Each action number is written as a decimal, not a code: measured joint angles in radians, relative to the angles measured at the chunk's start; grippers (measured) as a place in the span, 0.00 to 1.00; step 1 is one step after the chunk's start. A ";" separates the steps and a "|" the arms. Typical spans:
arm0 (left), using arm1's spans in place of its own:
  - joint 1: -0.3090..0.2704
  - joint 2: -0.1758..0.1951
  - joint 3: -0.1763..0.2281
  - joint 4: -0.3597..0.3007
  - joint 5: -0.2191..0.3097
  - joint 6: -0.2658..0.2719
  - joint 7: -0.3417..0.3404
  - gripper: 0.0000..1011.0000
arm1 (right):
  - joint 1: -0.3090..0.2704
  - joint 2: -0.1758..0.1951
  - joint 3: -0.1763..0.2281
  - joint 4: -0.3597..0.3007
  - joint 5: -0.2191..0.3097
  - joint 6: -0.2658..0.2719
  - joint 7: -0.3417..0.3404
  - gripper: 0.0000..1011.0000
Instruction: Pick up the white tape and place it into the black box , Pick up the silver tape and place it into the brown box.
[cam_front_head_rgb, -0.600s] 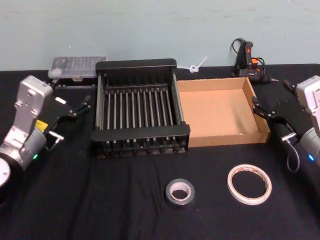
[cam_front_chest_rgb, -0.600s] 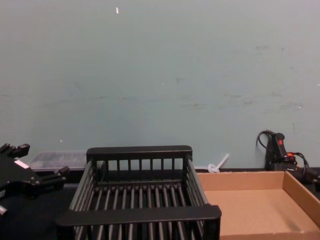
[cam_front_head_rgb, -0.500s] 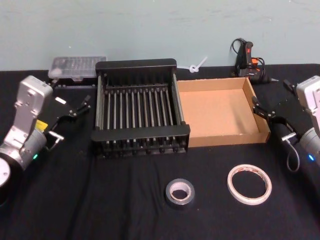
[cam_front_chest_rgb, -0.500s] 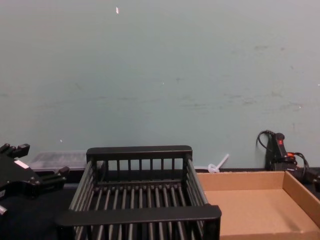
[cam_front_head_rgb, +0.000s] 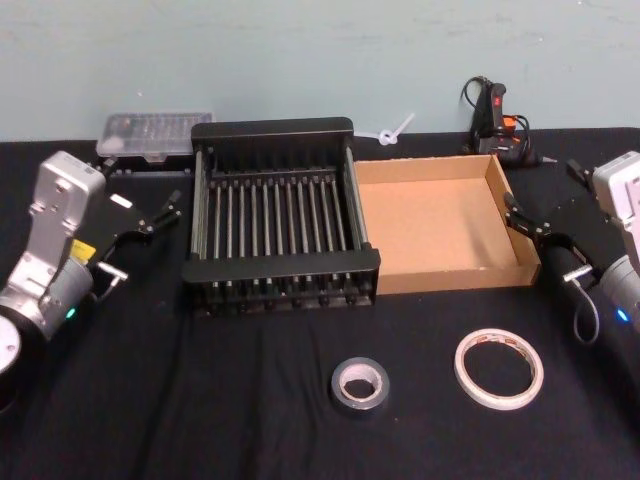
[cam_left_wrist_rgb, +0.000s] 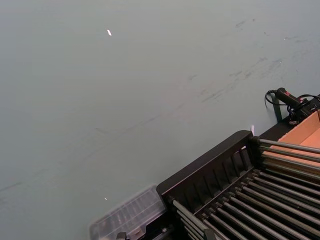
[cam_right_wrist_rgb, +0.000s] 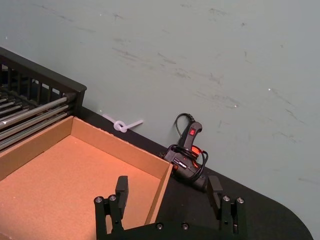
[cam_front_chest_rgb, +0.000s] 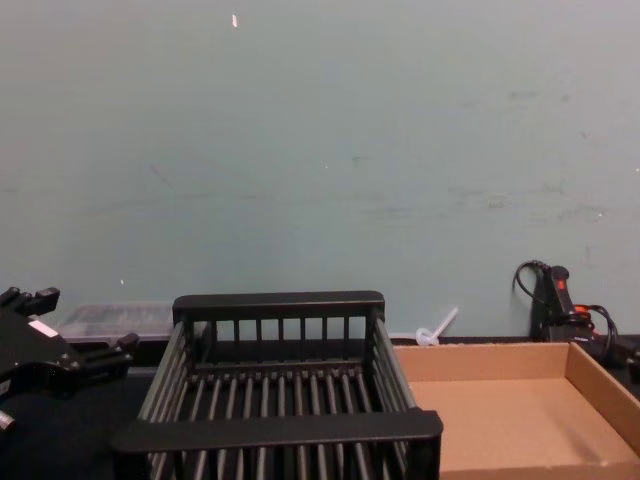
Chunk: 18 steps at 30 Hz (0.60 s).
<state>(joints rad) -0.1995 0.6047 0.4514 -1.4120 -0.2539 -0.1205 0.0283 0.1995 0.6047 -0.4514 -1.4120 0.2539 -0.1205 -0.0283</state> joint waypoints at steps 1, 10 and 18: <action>0.000 0.000 0.000 0.000 0.000 0.000 0.000 0.99 | 0.000 0.000 0.000 0.000 0.000 0.000 0.000 0.99; 0.000 0.000 0.000 0.000 0.000 0.000 0.000 0.99 | 0.000 0.000 0.000 0.000 0.000 0.000 0.000 0.99; 0.000 0.000 0.000 0.000 0.000 0.000 0.000 0.99 | 0.000 0.000 0.000 0.000 0.000 0.000 0.000 0.99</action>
<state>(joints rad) -0.1995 0.6047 0.4514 -1.4119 -0.2539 -0.1205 0.0283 0.1995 0.6047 -0.4514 -1.4120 0.2539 -0.1205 -0.0283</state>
